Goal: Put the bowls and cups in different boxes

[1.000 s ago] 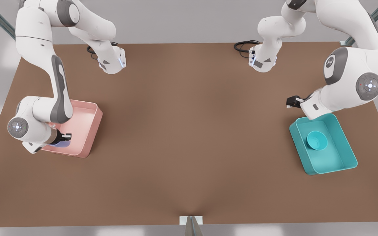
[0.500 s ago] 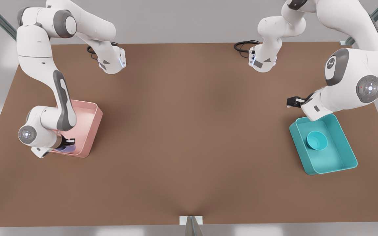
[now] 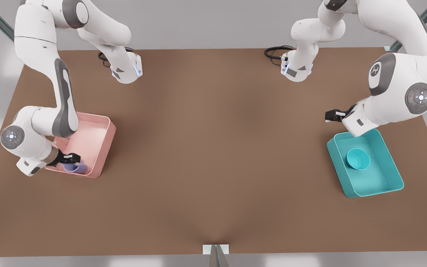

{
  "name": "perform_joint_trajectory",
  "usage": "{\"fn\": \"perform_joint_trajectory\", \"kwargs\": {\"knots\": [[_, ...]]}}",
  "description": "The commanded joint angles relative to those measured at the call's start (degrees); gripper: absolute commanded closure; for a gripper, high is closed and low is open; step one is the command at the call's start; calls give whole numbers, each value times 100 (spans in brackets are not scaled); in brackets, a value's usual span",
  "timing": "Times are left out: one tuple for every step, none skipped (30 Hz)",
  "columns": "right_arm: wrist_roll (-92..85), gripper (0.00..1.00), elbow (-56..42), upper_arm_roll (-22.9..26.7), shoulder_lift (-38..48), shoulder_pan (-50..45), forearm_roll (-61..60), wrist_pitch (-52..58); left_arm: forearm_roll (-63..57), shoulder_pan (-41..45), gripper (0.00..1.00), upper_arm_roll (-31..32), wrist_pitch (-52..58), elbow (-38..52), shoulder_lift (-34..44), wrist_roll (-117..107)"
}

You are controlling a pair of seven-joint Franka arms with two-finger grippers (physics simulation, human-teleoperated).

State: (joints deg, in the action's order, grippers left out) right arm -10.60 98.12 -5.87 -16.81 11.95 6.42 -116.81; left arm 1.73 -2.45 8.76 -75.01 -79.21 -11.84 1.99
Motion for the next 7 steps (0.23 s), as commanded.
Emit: {"fn": "perform_joint_trajectory", "kwargs": {"knots": [[-408, 0, -267, -81, 327, 0, -387, 1353, -6, -1, 0, 3, -23, 2, 6, -129], [-347, 0, -276, -90, 687, -8, -519, 1599, -6, -1, 0, 3, -32, 11, -2, -129], [206, 0, -390, -160, 1136, -122, -546, 2135, -15, -1, 0, 3, -32, 20, -2, -129], [760, 0, -513, -239, 1268, -202, -537, 2522, -15, -1, 0, 3, -58, 20, -2, -120], [866, 0, -575, -301, 1259, -228, -537, 2576, -67, -1, 0, 3, -58, 20, -2, -129], [884, 0, -663, -292, 1224, -228, -546, 2576, -85, -1, 0, 3, -67, 20, -2, -129], [875, 0, -672, -292, 1215, -228, -546, 2576, -85, -1, 0, 3, -67, 20, -2, -129]]}}
